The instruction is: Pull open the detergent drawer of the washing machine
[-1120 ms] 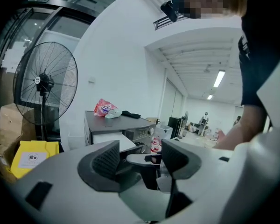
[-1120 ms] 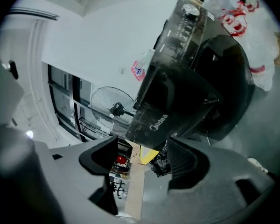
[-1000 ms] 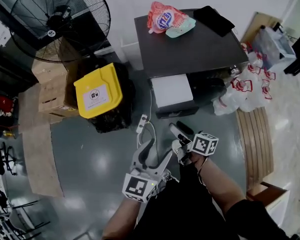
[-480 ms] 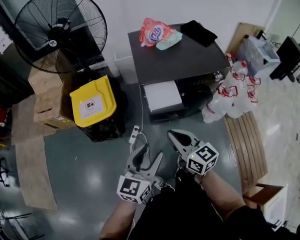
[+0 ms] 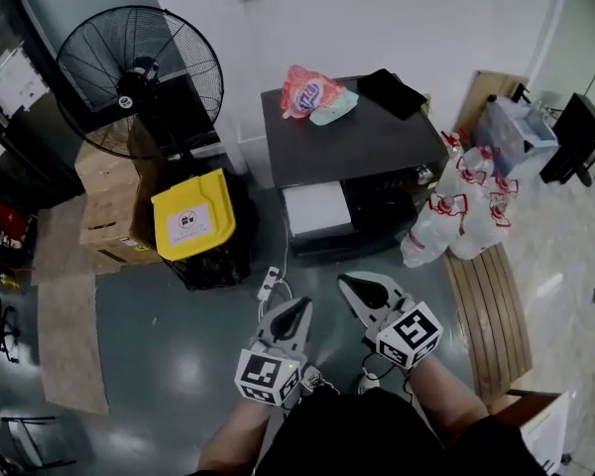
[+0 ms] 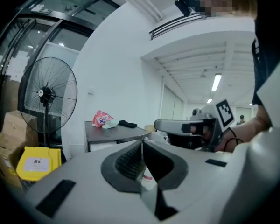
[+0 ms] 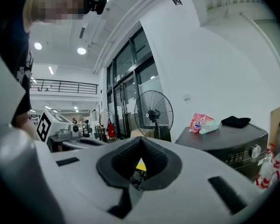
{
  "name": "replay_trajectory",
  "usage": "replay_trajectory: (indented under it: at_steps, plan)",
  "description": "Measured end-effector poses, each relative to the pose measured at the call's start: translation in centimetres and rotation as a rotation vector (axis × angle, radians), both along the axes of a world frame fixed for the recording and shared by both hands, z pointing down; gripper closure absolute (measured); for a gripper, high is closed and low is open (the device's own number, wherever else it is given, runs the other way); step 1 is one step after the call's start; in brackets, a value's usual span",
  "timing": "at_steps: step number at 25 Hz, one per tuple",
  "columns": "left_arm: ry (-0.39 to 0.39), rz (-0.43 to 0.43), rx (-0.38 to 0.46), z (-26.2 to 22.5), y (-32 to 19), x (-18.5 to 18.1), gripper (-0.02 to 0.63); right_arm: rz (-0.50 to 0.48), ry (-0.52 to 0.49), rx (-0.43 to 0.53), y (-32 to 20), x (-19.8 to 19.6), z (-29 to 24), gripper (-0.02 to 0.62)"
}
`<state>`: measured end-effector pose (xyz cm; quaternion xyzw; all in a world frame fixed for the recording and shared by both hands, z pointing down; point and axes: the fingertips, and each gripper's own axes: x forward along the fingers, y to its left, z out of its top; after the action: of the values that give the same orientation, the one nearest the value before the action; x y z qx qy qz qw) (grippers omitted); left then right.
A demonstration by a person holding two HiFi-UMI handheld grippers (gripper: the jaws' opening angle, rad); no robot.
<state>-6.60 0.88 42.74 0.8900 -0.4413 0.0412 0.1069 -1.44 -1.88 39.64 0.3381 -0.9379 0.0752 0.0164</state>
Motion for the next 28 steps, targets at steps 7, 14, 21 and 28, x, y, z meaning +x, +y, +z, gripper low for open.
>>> replay_trajectory:
  at_steps: [7, 14, 21, 28]
  plan:
    - [-0.037, -0.087, -0.013, 0.0, 3.6, 4.0, 0.592, -0.06, 0.004, 0.004, 3.9, 4.6, -0.7, 0.594]
    - [-0.046, -0.117, -0.025, 0.2, 8.3, 7.8, 0.592, -0.099, 0.002, -0.009, 8.1, 7.8, -0.5, 0.594]
    - [-0.043, -0.142, -0.02, 0.4, 10.6, 10.1, 0.592, -0.135, 0.002, -0.015, 10.4, 9.7, 0.2, 0.594]
    - [-0.035, -0.163, -0.026, 0.8, 10.6, 11.2, 0.592, -0.145, 0.013, -0.027, 10.6, 10.9, 1.0, 0.594]
